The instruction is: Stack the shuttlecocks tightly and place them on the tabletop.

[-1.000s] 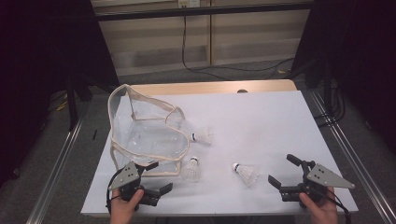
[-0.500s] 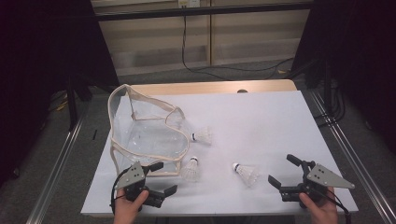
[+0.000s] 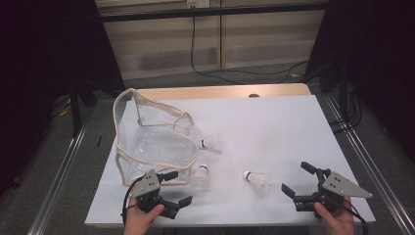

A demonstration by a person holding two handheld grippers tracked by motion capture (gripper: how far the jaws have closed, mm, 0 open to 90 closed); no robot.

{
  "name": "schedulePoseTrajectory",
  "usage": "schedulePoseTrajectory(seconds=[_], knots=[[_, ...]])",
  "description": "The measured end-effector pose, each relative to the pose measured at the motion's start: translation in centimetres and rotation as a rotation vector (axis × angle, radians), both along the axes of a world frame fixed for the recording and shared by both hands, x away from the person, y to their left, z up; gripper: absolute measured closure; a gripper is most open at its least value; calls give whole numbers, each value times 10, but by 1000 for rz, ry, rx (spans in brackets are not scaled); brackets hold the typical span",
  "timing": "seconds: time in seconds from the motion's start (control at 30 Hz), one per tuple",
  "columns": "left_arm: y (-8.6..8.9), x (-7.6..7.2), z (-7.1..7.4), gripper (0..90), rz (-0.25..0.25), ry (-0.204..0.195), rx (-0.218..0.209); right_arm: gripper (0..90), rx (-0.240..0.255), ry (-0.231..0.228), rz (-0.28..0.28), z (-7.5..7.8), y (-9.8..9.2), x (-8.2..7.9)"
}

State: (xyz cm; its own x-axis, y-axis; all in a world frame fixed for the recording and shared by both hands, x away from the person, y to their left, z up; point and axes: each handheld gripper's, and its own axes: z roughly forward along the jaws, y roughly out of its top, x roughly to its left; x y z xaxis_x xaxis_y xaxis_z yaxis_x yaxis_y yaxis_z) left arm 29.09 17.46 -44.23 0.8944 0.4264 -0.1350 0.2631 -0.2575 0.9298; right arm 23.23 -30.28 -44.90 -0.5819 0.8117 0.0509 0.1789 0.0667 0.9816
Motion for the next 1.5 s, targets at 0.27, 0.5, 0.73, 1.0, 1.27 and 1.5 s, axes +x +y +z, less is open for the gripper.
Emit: schedulePoseTrajectory(seconds=[0.27, 0.5, 0.73, 1.0, 1.27, 1.5], knots=[[-10, -1, 0, 43, 2, 14, 21, 0, 0, -4, 0, 0, 0, 0], [-18, 0, 1, 75, 18, 14, 60, 0, -3, -4, -1, 0, -1, -1], [-20, 3, -1, 136, 41, 13, 93, 0, -3, -4, -2, 0, -1, -1], [-24, 2, 0, 220, 55, -12, 140, 0, -4, -3, -2, 0, -1, -1], [-27, 2, 1, 317, 60, -44, 173, 0, -5, -7, -2, 0, -1, -1], [-28, 1, 1, 357, 57, -56, 180, 0, -3, -6, -2, 0, -1, -1]])
